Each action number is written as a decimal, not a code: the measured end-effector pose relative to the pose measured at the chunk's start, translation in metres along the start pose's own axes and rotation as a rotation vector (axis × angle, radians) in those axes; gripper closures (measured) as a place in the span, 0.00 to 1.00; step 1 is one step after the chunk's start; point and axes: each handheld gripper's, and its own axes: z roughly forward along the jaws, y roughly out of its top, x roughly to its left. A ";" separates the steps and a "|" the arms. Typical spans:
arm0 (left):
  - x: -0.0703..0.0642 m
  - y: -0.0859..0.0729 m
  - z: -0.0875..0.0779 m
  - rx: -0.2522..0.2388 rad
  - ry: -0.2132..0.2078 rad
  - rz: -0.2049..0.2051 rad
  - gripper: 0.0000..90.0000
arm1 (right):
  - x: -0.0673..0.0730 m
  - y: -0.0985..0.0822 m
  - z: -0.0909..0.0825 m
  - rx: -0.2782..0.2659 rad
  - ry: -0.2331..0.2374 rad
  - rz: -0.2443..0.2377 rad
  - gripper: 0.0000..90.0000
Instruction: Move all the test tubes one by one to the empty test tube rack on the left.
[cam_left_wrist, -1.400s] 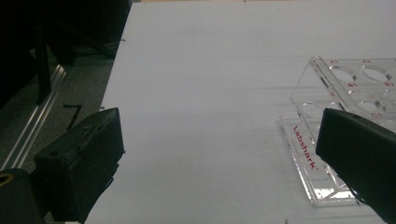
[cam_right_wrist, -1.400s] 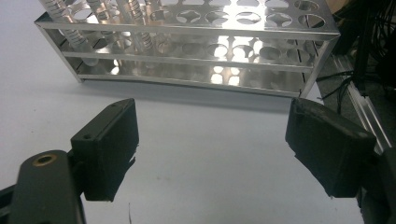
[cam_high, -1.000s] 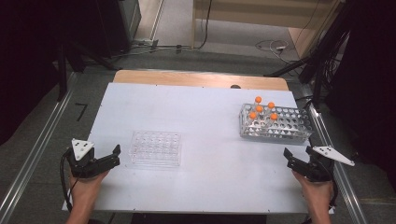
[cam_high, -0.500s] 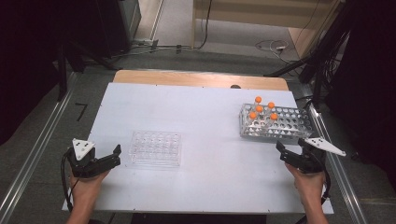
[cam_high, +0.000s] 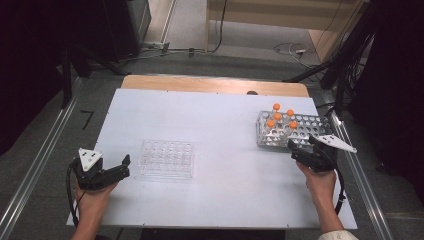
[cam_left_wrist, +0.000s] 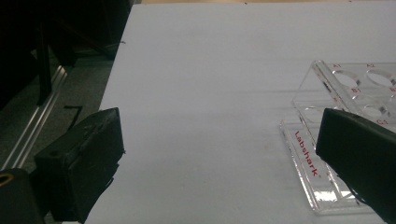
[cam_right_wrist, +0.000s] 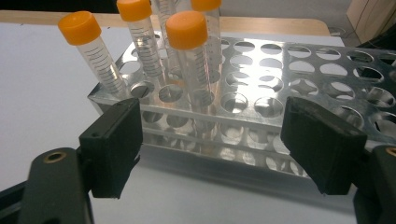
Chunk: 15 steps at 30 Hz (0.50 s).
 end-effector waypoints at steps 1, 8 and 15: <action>0.000 0.000 0.000 0.004 0.000 0.003 0.02 | 0.001 0.001 0.002 0.001 -0.004 -0.001 0.24; -0.001 0.000 0.001 0.002 0.000 0.001 0.02 | 0.003 0.008 0.019 -0.011 -0.008 -0.013 0.36; 0.000 0.000 0.001 0.003 0.001 -0.001 0.02 | 0.003 0.014 0.031 -0.005 0.005 -0.004 0.51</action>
